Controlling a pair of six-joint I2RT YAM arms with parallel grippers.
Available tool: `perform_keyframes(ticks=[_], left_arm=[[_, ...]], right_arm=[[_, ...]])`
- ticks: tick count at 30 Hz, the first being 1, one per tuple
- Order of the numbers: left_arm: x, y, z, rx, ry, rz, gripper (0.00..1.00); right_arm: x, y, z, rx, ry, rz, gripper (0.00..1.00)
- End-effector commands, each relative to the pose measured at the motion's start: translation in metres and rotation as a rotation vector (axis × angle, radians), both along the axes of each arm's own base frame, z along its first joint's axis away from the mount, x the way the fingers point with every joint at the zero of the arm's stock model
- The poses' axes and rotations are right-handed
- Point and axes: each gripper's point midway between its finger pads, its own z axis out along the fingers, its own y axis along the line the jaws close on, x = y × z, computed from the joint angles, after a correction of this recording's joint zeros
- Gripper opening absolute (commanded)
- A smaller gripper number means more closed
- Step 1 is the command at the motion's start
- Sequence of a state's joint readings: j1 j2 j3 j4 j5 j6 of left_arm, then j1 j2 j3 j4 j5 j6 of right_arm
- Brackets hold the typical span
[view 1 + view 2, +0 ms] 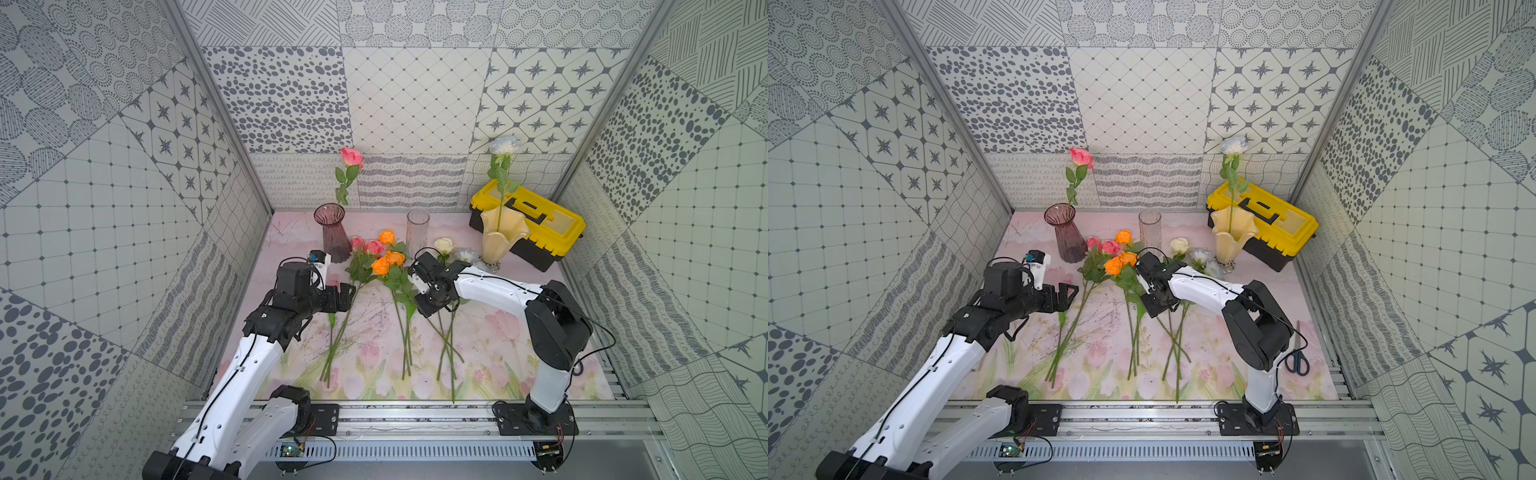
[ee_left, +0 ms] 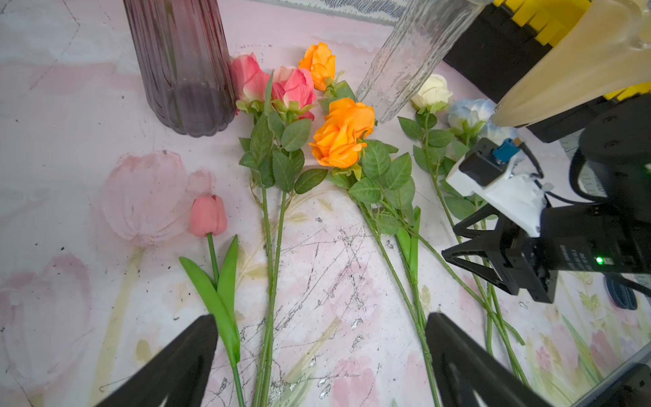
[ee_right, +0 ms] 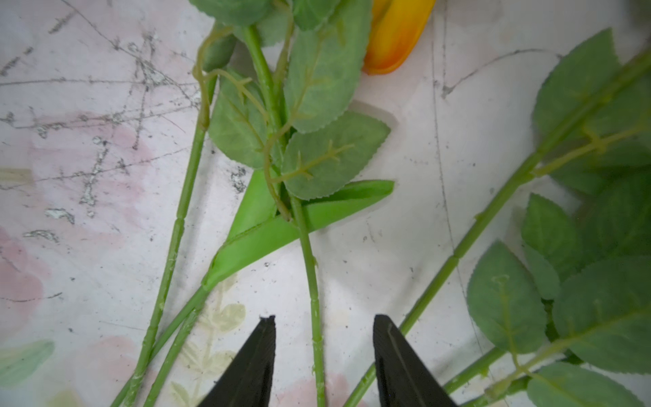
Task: Arrange the flowers in different vases according to their variety
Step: Pick up the flower at the center of the board.
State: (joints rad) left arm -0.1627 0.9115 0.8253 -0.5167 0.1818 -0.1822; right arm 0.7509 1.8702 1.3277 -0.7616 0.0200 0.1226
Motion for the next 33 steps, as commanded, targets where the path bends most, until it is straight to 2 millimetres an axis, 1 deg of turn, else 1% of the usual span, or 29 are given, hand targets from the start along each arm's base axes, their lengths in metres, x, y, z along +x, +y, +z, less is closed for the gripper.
perform_keyframes(ticks=[1,6,11,13,18,22,24,25,27,29,30,33], left_arm=[[-0.007,-0.007,-0.006,-0.037,0.033,-0.023,0.97],[-0.009,-0.006,-0.011,-0.034,0.042,-0.020,0.97],[-0.011,-0.005,-0.014,-0.039,0.046,-0.016,0.97],[-0.011,-0.005,-0.016,-0.038,0.051,-0.015,0.97],[-0.012,-0.005,-0.019,-0.041,0.056,-0.011,0.96],[-0.012,-0.005,-0.020,-0.041,0.059,-0.010,0.96],[-0.013,-0.005,-0.020,-0.041,0.060,-0.010,0.96],[-0.013,-0.005,-0.020,-0.040,0.060,-0.009,0.96],[-0.013,-0.005,-0.021,-0.042,0.062,-0.009,0.96],[-0.013,-0.005,-0.022,-0.042,0.065,-0.008,0.96],[-0.014,-0.005,-0.022,-0.044,0.066,-0.007,0.96],[-0.013,-0.005,-0.022,-0.049,0.065,-0.008,0.96]], right_arm=[[0.007,0.006,-0.003,-0.007,-0.003,0.019,0.46],[0.010,0.005,-0.013,-0.035,0.003,0.012,0.42],[0.007,0.001,-0.021,-0.054,0.016,0.007,0.40],[0.006,0.001,-0.024,-0.061,0.017,0.009,0.37],[0.004,0.006,-0.029,-0.080,0.014,0.030,0.35],[0.002,0.006,-0.035,-0.099,0.028,0.029,0.33],[0.000,0.005,-0.037,-0.104,0.036,0.028,0.30],[-0.001,0.004,-0.039,-0.110,0.039,0.029,0.26],[-0.002,0.002,-0.040,-0.118,0.038,0.026,0.16],[-0.002,0.000,-0.039,-0.123,0.031,0.025,0.02],[-0.002,-0.001,-0.038,-0.125,0.026,0.024,0.00],[0.001,-0.002,-0.029,-0.116,-0.007,0.020,0.00]])
